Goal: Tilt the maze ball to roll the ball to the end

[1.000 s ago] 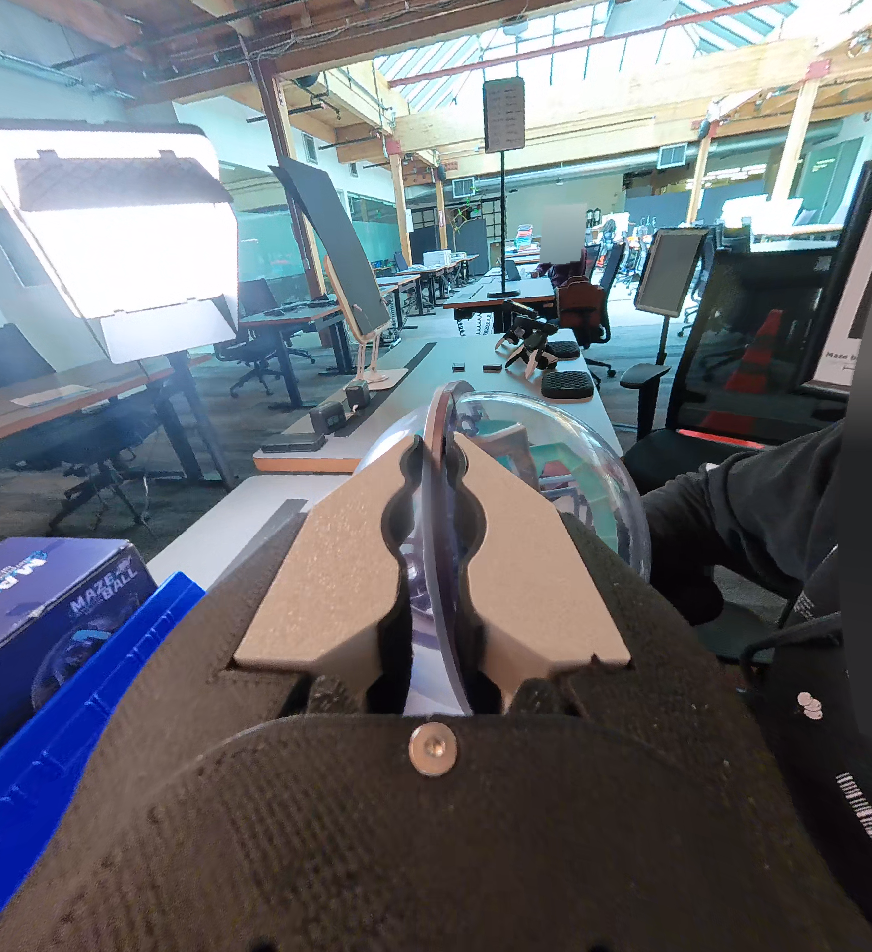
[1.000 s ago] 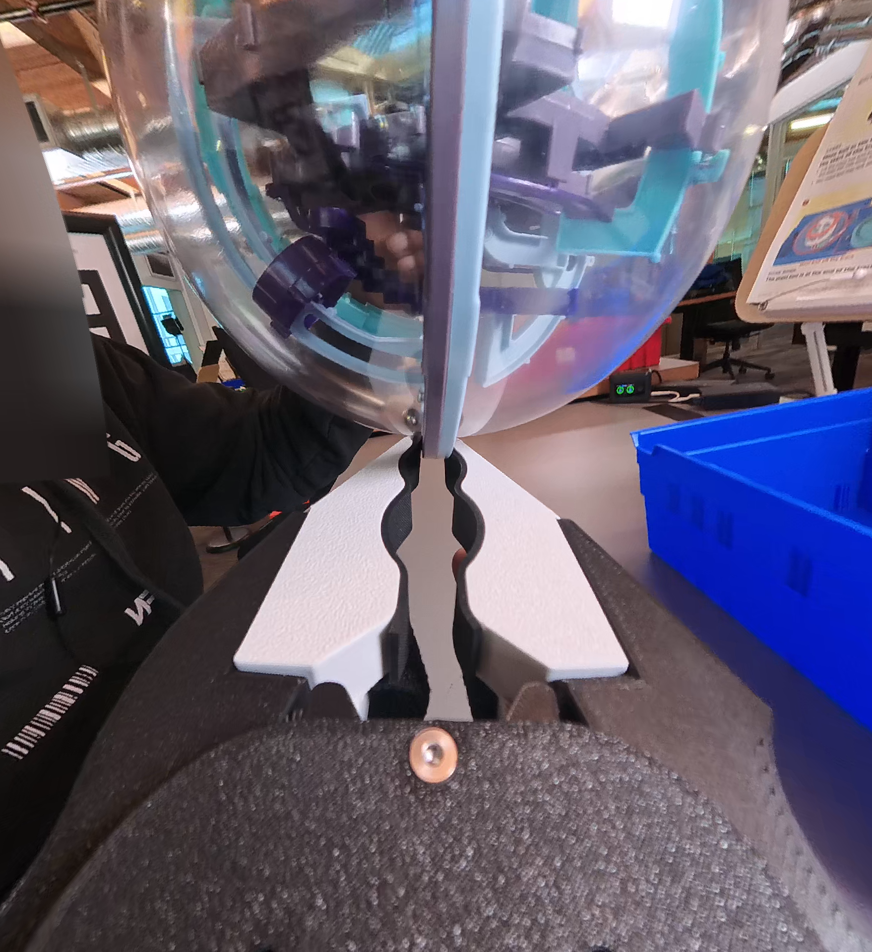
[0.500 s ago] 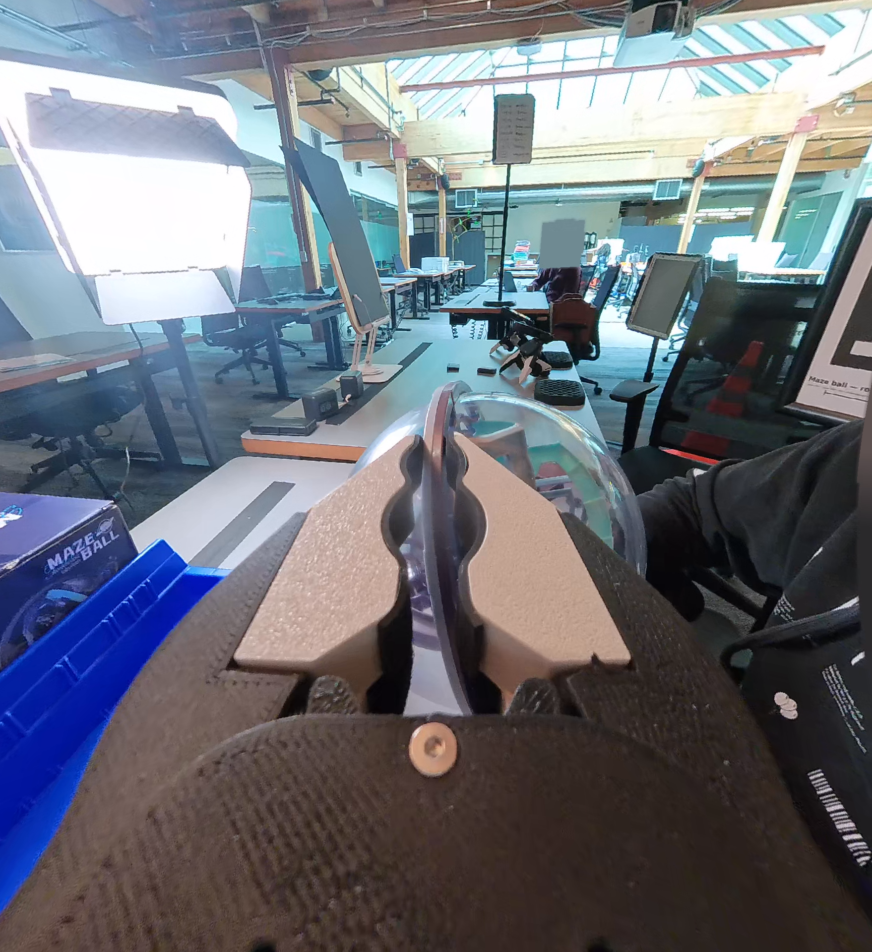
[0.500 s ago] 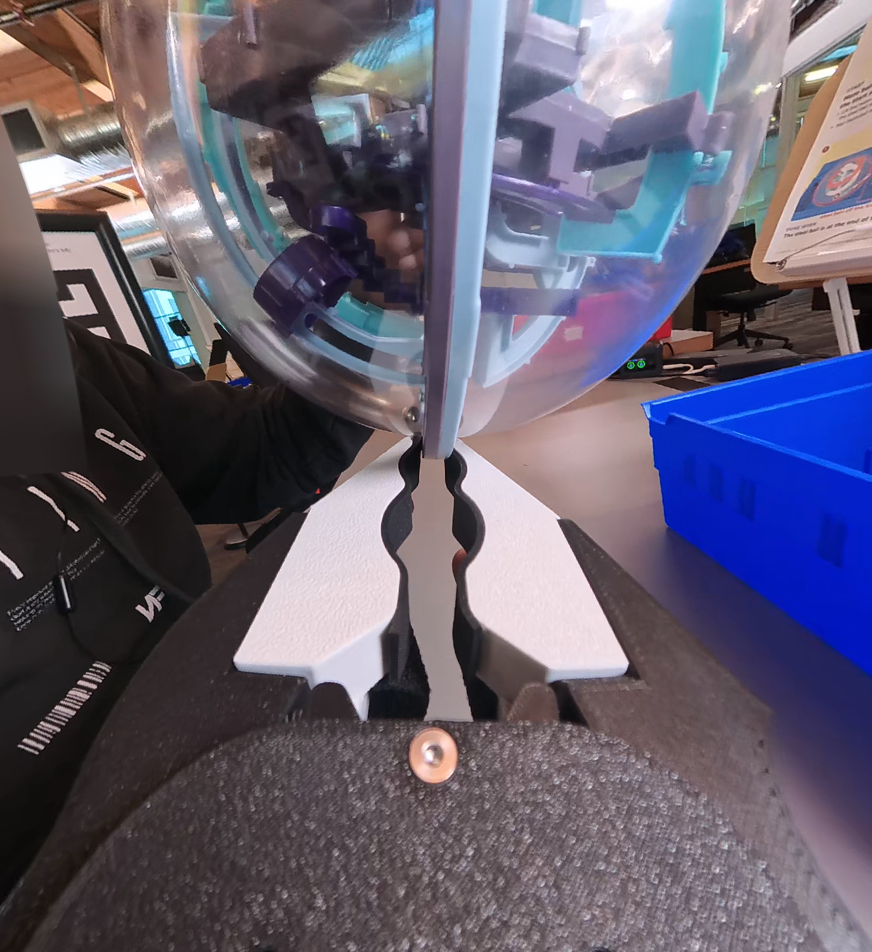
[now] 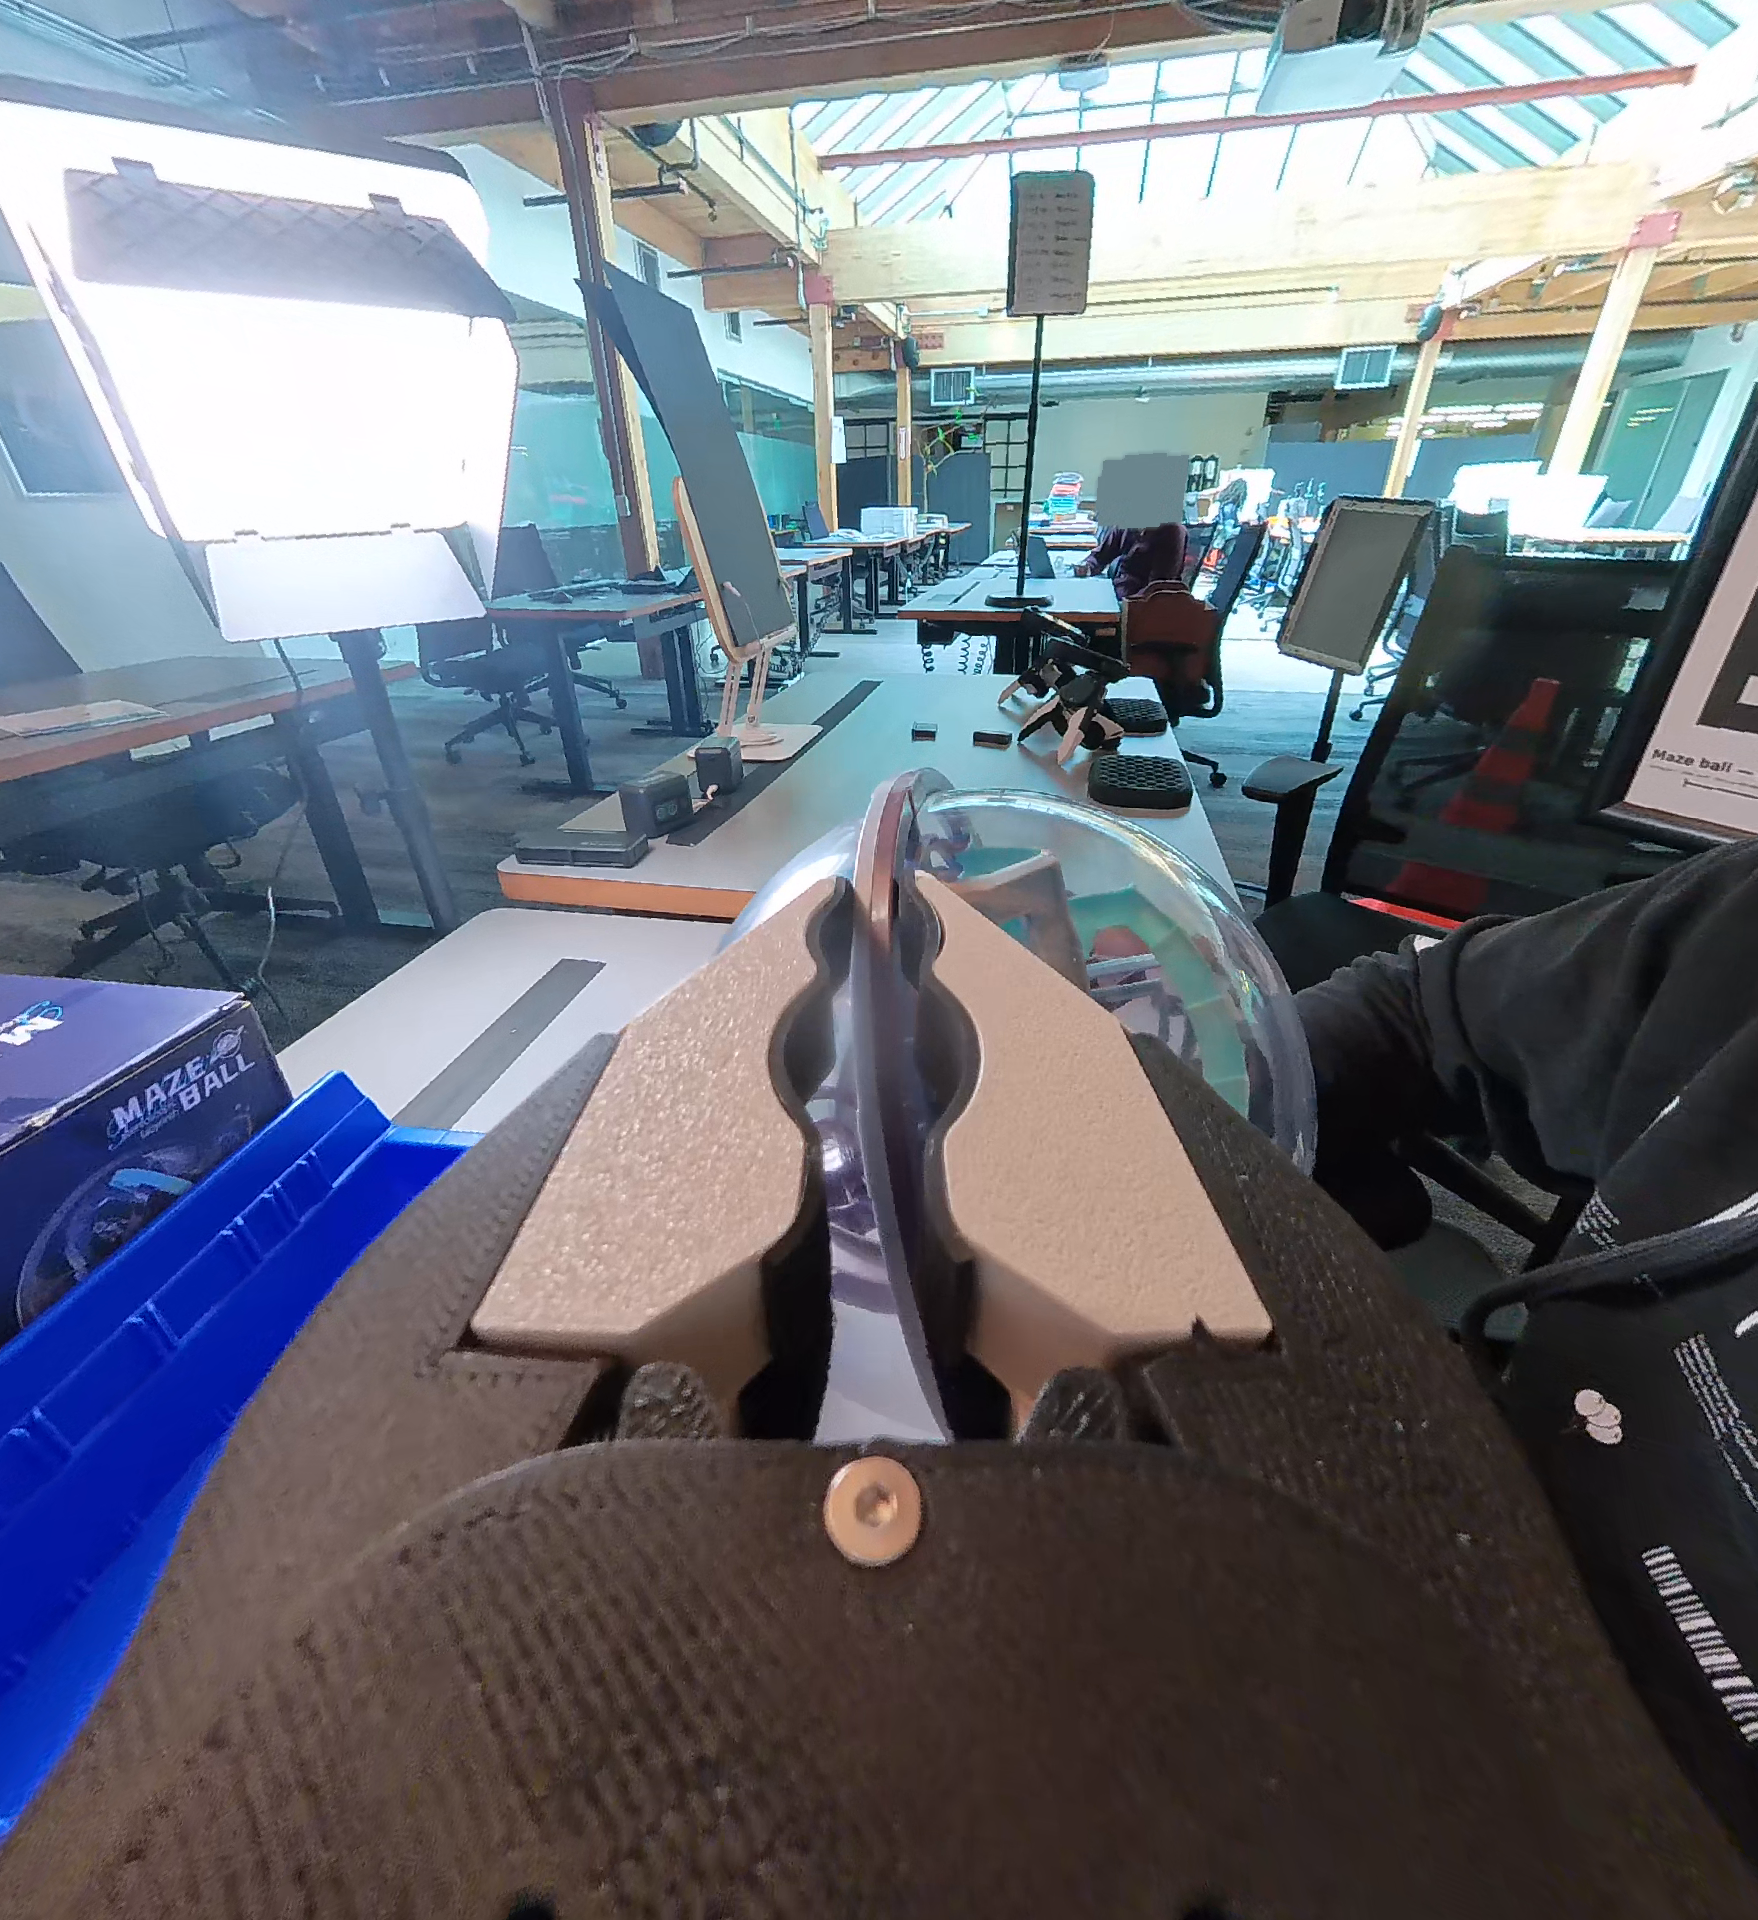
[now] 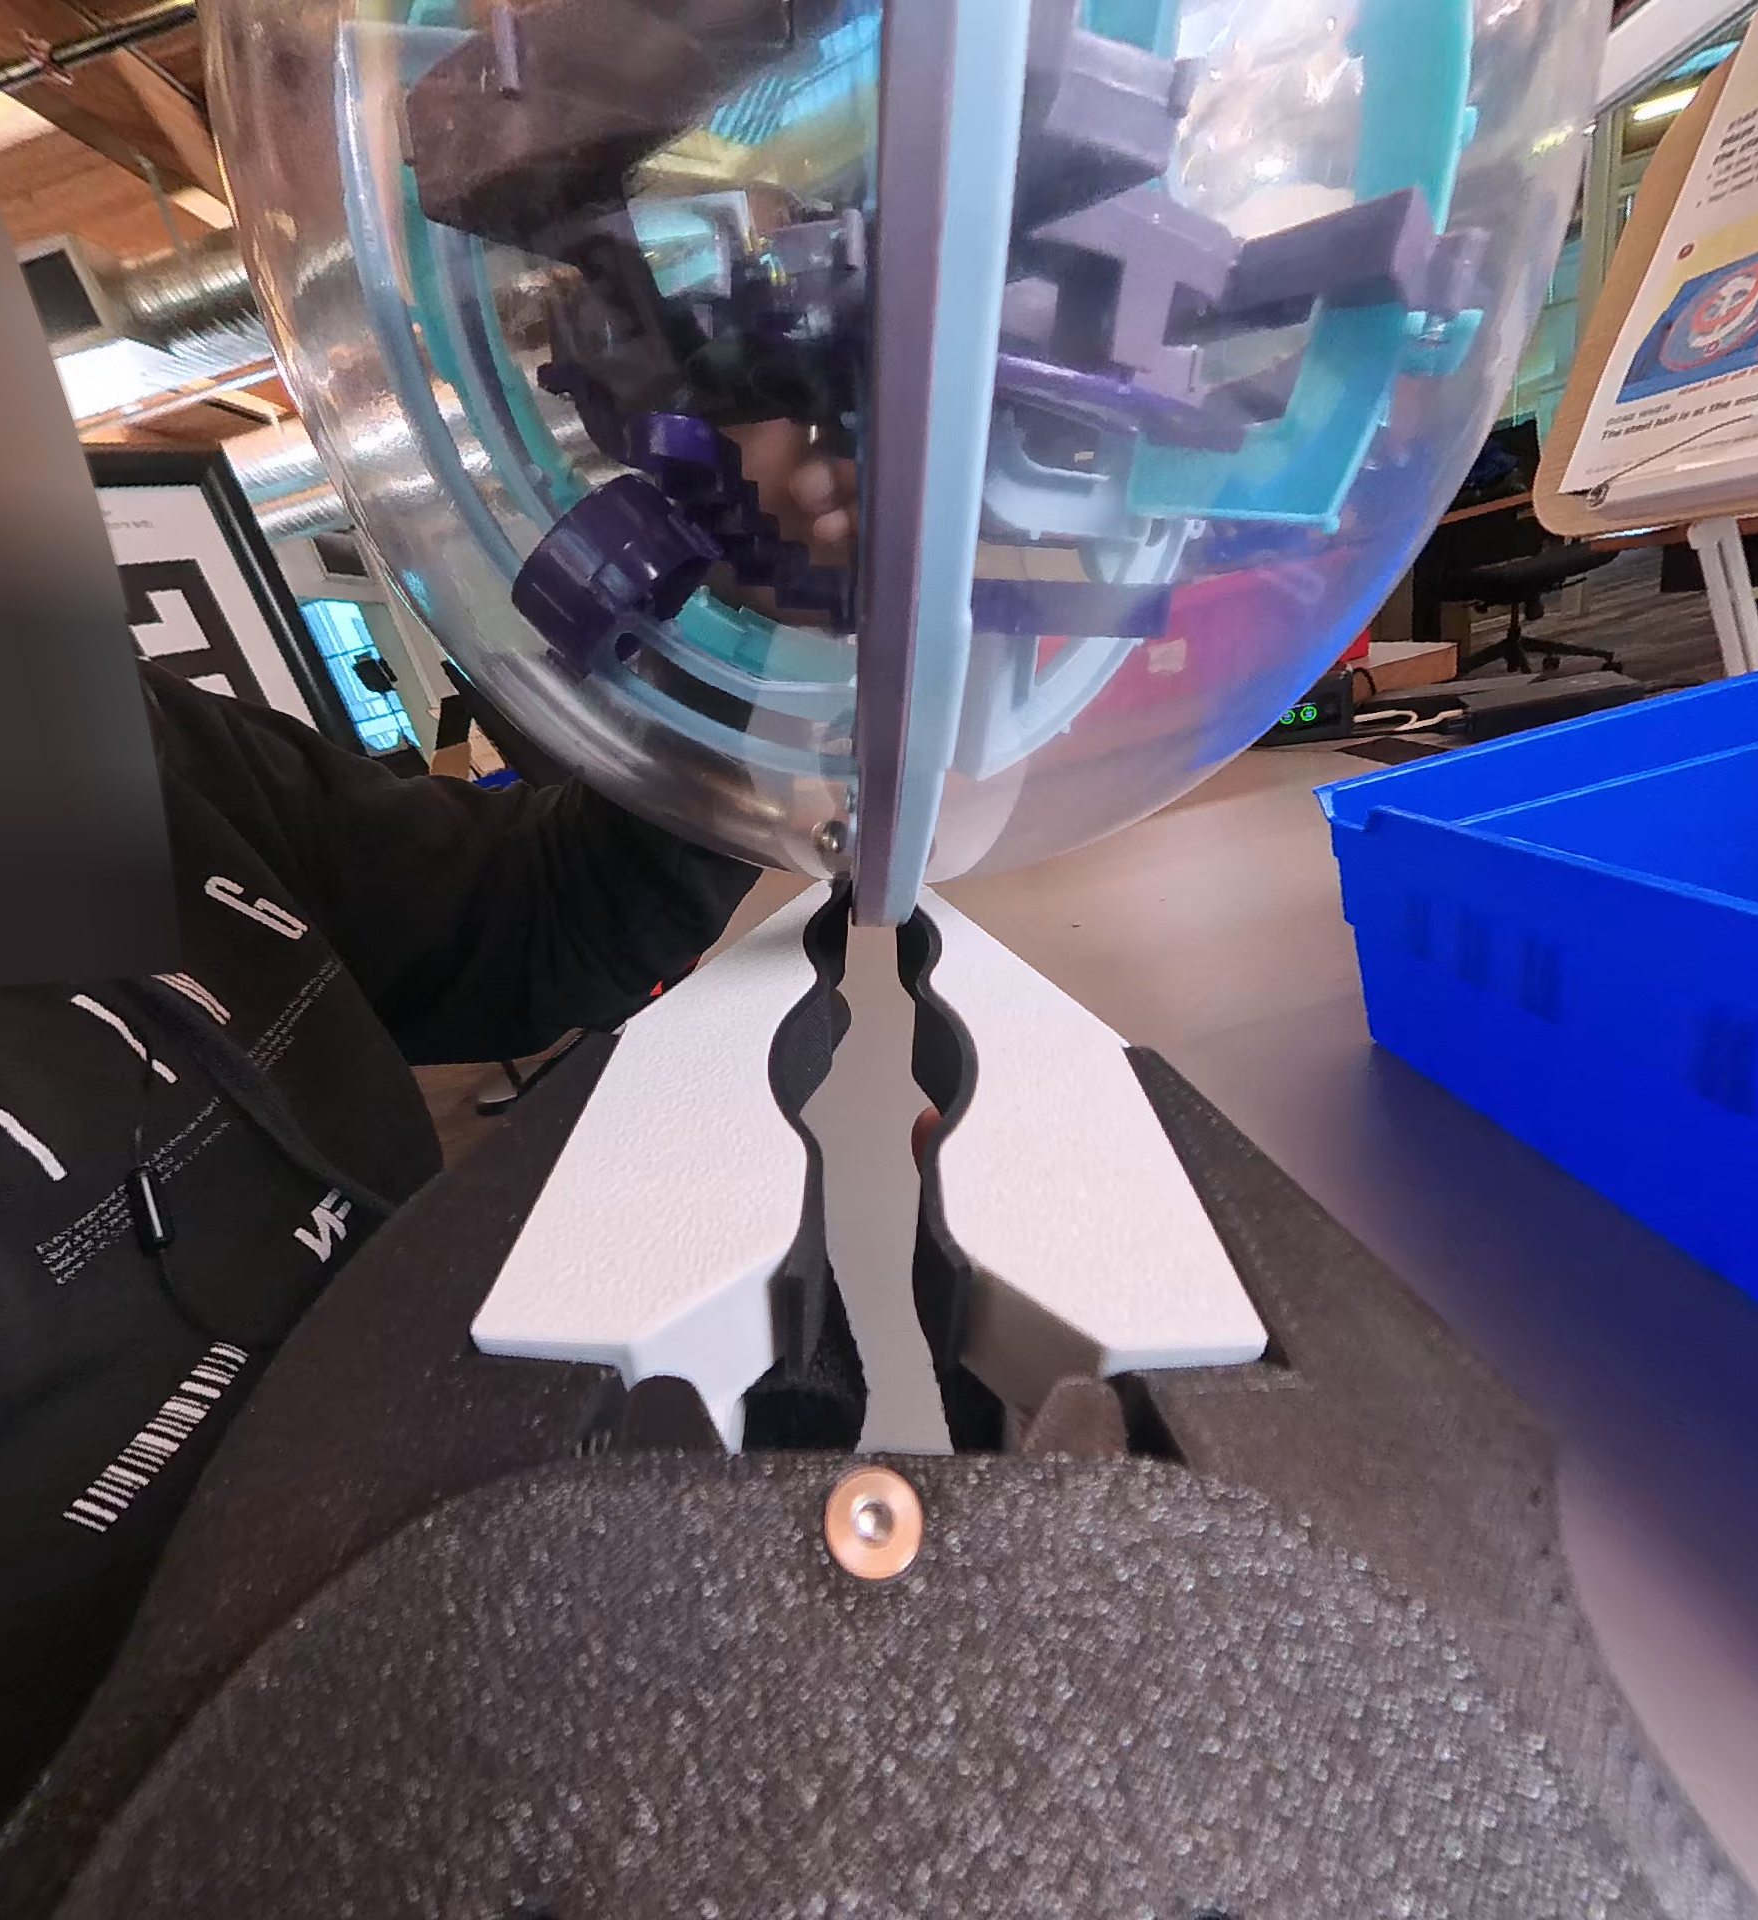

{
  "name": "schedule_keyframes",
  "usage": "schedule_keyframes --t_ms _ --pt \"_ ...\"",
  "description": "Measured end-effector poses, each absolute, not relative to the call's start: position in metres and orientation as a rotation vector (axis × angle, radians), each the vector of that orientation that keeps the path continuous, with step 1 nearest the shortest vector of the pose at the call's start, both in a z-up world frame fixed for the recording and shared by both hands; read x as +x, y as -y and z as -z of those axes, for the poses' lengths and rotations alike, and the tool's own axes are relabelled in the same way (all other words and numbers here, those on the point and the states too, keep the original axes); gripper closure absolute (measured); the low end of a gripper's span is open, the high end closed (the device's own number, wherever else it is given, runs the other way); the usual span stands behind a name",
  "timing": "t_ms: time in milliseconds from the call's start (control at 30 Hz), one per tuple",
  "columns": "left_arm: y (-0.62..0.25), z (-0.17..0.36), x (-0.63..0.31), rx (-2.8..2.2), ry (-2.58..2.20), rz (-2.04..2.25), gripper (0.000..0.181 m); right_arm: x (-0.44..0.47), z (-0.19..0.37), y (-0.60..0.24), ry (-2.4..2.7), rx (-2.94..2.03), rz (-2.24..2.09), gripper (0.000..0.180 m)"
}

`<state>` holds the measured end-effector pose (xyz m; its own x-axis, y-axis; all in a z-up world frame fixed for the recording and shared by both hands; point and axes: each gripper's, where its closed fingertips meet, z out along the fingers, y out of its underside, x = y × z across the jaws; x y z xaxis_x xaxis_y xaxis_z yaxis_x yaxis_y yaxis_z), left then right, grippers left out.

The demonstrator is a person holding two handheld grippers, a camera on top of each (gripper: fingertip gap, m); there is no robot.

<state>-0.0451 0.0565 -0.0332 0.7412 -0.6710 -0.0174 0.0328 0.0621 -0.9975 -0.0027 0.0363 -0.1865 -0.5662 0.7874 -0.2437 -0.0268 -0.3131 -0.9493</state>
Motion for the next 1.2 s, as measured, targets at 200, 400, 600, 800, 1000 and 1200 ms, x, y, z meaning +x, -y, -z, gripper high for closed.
schedule_keyframes --t_ms 200,400,600,800,1000,1200 --pt "-0.056 0.035 -0.047 -1.436 -0.558 0.581 0.173 -0.004 0.189 -0.033 1.374 -1.008 -1.95 0.173" --pt "-0.056 0.042 -0.051 -1.448 -0.533 0.605 0.173 -0.006 0.195 -0.028 1.382 -1.032 -1.975 0.173" --pt "-0.057 0.051 -0.056 -1.467 -0.497 0.643 0.173 -0.005 0.201 -0.025 1.394 -1.077 -1.971 0.173" --pt "-0.056 0.058 -0.061 -1.479 -0.476 0.65 0.173 -0.005 0.205 -0.021 1.41 -1.097 -1.988 0.173" --pt "-0.055 0.062 -0.064 -1.503 -0.458 0.642 0.173 -0.006 0.208 -0.017 1.415 -1.114 -2.028 0.173" --pt "-0.054 0.064 -0.065 -1.512 -0.454 0.634 0.173 -0.007 0.209 -0.013 1.42 -1.122 -2.049 0.173"
